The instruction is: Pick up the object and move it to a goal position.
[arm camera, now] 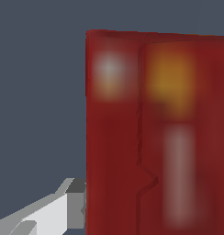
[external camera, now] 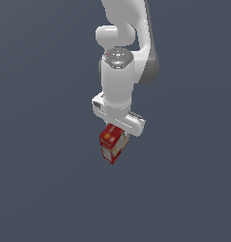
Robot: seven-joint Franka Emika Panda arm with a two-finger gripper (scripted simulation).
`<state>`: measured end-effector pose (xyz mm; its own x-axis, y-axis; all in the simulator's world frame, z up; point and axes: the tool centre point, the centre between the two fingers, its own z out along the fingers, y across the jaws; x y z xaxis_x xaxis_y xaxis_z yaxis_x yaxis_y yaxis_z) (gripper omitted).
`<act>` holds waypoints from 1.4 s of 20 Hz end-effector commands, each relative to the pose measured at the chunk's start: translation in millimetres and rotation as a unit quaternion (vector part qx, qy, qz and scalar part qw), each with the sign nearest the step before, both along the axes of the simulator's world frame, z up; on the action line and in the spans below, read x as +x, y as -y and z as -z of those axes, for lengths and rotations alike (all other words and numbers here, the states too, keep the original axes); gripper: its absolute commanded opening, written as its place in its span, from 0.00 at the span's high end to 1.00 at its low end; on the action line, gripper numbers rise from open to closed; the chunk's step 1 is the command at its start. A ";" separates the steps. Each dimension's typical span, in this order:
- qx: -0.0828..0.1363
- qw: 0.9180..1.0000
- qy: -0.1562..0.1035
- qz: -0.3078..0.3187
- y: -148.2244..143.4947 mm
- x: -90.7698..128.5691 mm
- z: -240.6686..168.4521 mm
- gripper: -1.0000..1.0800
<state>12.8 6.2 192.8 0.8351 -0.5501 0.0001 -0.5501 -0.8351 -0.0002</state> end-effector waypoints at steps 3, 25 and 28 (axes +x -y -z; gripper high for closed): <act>0.000 1.000 0.000 0.000 0.6 0.0 -0.1 1.00; 0.001 1.000 0.000 0.000 158.3 -23.1 -130.2 1.00; 0.001 1.000 0.000 0.000 185.4 -25.9 -152.4 1.00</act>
